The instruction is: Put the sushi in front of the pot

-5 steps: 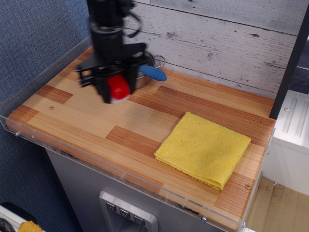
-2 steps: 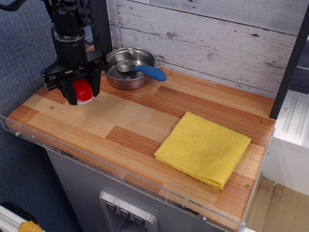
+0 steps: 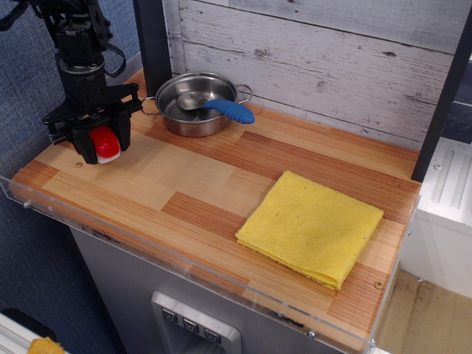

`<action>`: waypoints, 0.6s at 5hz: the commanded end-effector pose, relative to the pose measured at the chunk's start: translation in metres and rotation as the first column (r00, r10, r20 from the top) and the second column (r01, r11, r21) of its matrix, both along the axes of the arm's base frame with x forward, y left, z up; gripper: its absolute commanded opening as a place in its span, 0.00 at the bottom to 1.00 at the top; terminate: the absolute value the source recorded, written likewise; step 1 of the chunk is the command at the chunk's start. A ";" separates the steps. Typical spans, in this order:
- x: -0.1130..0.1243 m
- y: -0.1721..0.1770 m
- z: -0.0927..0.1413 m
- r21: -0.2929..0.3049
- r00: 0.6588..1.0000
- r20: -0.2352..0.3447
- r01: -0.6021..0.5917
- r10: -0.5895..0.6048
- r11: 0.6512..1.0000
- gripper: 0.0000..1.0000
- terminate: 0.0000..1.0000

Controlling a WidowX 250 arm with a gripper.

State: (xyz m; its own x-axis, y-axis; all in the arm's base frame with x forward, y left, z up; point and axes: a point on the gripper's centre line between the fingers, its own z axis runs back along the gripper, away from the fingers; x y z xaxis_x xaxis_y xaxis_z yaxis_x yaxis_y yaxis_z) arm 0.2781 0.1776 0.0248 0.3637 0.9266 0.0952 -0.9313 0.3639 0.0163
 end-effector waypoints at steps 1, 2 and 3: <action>0.002 0.011 0.005 -0.001 0.997 0.070 -0.036 0.036 0.999 1.00 0.00; 0.002 0.011 0.001 -0.016 0.997 0.067 -0.033 0.034 0.999 1.00 0.00; 0.002 0.011 0.007 -0.012 0.997 0.070 -0.018 0.019 1.000 1.00 0.00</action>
